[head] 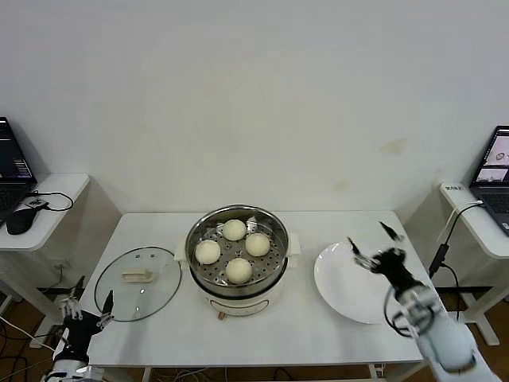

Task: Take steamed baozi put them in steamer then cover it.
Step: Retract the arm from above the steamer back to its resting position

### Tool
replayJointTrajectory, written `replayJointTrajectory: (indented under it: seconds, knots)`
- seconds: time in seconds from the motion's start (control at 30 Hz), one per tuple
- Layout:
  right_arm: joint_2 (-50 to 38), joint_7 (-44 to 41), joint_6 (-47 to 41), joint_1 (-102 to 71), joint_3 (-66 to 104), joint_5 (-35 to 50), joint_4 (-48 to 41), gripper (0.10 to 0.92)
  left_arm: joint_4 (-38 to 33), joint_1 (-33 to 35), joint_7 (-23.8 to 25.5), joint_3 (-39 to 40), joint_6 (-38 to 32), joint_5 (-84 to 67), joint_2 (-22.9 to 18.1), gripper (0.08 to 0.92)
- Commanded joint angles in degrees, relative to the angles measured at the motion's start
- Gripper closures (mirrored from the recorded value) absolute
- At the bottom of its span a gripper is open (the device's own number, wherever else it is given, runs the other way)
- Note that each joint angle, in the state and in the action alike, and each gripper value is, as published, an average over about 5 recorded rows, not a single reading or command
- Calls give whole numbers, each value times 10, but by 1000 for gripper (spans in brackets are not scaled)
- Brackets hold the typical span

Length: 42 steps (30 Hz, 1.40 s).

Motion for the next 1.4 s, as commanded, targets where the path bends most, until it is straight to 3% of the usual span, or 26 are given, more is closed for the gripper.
replayJointTrajectory:
  seconds: [0.03,0.57,1.4]
  knots:
    - [57,14,60,-152,124,-20,14,203,130,-72,-11,32,-39,254,35,177]
    - [79,11,65,-165,135,-24,4,203,197,-202,8,64,-38,248,46,177]
    - [88,5,61,-170,140,-25,-10,203,259,-267,22,101,-40,246,32,177]
